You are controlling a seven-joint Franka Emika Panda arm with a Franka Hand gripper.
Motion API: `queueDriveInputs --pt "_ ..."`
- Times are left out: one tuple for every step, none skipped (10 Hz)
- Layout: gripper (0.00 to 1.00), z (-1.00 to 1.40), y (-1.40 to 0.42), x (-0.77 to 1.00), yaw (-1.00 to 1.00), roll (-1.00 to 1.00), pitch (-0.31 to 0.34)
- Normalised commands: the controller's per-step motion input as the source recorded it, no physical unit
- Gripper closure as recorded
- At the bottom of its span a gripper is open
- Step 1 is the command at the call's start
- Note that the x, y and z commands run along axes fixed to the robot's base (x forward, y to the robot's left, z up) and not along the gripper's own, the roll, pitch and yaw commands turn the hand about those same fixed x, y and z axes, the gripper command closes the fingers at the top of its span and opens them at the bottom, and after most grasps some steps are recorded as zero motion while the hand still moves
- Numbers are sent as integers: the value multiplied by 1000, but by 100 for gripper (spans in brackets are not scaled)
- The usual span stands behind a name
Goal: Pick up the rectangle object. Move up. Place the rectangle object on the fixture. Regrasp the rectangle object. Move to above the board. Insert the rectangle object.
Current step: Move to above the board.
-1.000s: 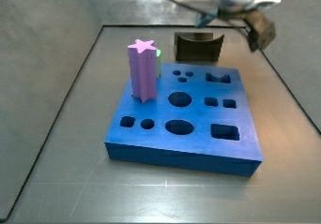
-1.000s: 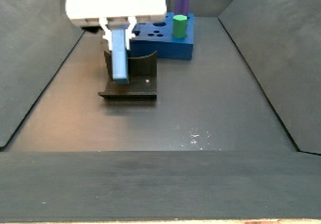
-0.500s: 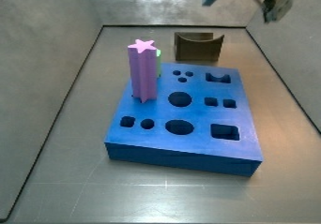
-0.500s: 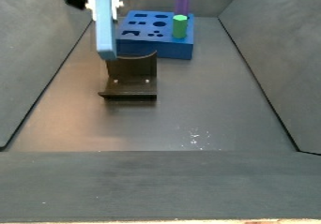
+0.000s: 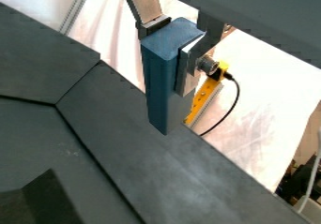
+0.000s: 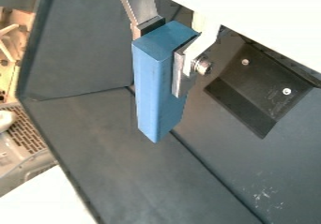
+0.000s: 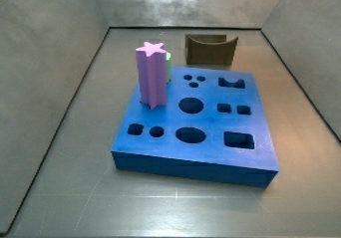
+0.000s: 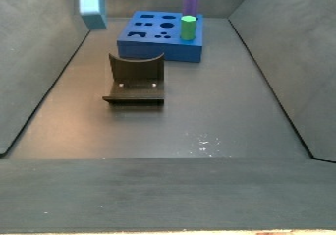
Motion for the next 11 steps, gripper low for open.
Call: queueDriveInputs --pt "100 1000 67 140 110 -75 75" --pt "100 1000 60 135 93 -84 81" --pt "100 1000 55 130 81 -85 101" --pt "100 1000 45 120 73 -91 113" --pt "100 1000 40 115 71 -91 123" --pt "100 1000 27 108 73 -97 151" --pt "100 1000 22 104 72 -97 166" --pt "100 940 5 85 79 -96 173" --pt "100 786 -8 68 87 -89 181" --pt "100 581 -13 54 97 -90 195" --pt "100 429 -17 47 104 -93 196"
